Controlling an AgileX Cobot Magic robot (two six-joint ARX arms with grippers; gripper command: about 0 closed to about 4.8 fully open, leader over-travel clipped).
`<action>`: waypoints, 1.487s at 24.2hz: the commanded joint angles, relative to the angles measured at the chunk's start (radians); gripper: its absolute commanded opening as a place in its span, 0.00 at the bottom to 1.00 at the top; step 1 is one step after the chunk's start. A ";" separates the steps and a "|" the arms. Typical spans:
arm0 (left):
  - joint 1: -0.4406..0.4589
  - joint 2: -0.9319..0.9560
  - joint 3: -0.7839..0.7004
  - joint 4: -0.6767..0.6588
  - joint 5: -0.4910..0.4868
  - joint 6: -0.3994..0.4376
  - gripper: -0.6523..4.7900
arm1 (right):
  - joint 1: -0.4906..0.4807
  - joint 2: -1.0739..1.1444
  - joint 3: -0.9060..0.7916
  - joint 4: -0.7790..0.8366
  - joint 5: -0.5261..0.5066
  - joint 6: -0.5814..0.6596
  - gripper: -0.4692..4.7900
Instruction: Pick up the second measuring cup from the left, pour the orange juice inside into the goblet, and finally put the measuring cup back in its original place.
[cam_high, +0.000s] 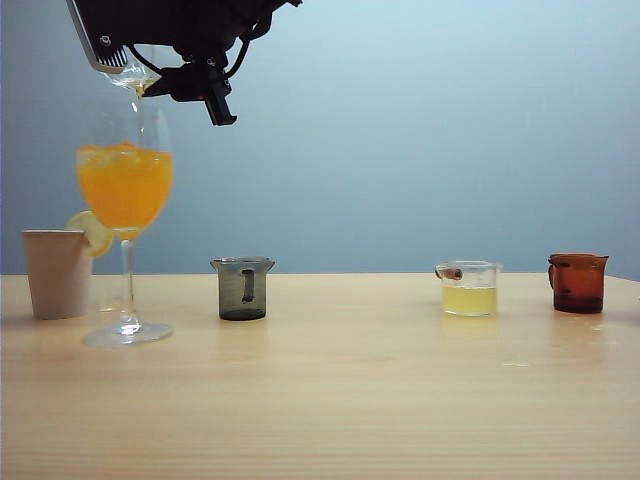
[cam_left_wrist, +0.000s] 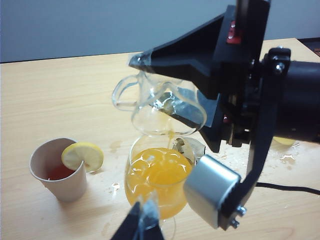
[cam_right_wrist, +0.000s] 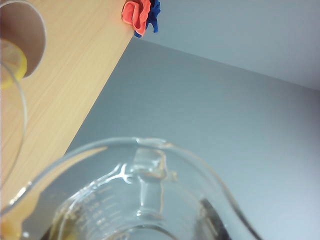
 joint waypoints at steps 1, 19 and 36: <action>-0.001 -0.002 0.003 0.009 0.003 -0.003 0.11 | 0.001 -0.006 0.006 0.028 -0.005 -0.038 0.49; -0.001 -0.002 0.003 0.009 0.003 -0.003 0.11 | -0.001 -0.006 0.006 0.032 0.043 0.297 0.49; -0.001 -0.002 0.003 0.009 0.003 -0.003 0.11 | -0.215 -0.014 -0.030 0.094 0.246 1.760 0.61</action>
